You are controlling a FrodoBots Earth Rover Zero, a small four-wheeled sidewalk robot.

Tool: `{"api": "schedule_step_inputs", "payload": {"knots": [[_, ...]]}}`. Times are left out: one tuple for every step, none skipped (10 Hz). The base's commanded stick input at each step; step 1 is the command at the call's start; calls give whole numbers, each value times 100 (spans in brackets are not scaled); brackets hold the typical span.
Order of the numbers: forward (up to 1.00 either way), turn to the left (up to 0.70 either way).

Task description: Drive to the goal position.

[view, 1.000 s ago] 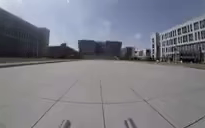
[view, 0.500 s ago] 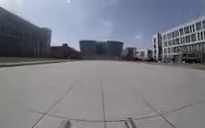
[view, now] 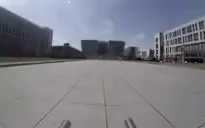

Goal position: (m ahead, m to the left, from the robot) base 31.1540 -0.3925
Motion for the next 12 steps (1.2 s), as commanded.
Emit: {"api": "schedule_step_inputs", "payload": {"knots": [[85,0],[85,0],[85,0],[85,0],[85,0],[85,0],[85,0],[85,0],[85,0],[85,0],[85,-5],[85,-33]]}}
